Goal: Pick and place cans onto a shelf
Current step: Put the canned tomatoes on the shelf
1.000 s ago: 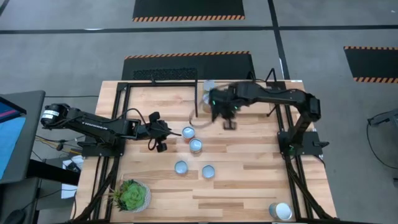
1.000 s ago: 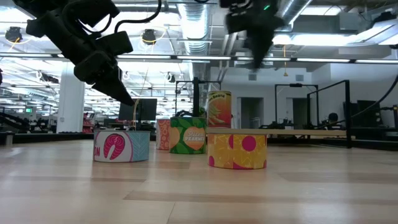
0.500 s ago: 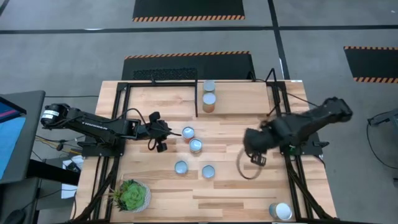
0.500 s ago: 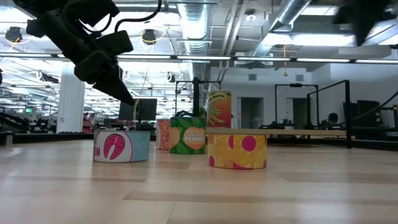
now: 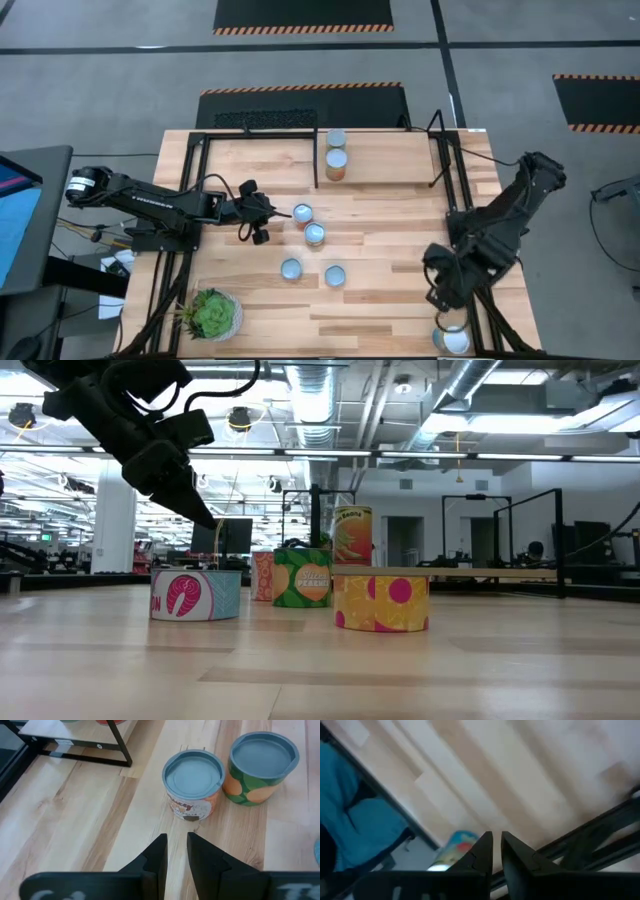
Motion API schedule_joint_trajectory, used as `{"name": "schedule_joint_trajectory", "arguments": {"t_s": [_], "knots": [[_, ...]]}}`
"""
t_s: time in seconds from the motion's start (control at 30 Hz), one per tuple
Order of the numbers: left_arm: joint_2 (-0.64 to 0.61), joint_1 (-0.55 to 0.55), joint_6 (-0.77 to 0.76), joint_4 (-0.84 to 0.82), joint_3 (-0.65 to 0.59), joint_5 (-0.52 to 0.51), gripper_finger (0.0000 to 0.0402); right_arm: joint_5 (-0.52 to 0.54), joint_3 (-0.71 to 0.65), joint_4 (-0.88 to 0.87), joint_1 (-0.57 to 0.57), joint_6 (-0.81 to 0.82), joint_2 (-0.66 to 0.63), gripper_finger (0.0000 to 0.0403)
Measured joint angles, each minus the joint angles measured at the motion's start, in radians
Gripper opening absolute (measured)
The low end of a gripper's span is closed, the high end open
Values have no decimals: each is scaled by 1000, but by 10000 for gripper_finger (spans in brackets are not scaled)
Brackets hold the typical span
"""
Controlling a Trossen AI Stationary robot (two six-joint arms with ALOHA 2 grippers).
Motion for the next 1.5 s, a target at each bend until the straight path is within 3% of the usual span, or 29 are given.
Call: {"name": "schedule_joint_trajectory", "arguments": {"t_s": [0.23, 0.43, 0.6, 1.03, 1.5], "knots": [[0, 0, -74, 0, 0, 6, 65, -148, 0, 176, 121, 180, 133, 64], [0, 0, -80, 0, 0, 7, 65, -308, 0, 368, 152, 239, 236, 64], [0, 0, -87, 0, 0, 9, 65, -315, 1, 442, 151, 279, 284, 64], [0, -2, -89, 0, 0, 10, 65, -382, 2, 378, 165, 280, 337, 64], [0, -2, -85, 0, 0, 10, 65, -323, 2, 249, 69, 75, 335, 64]]}}
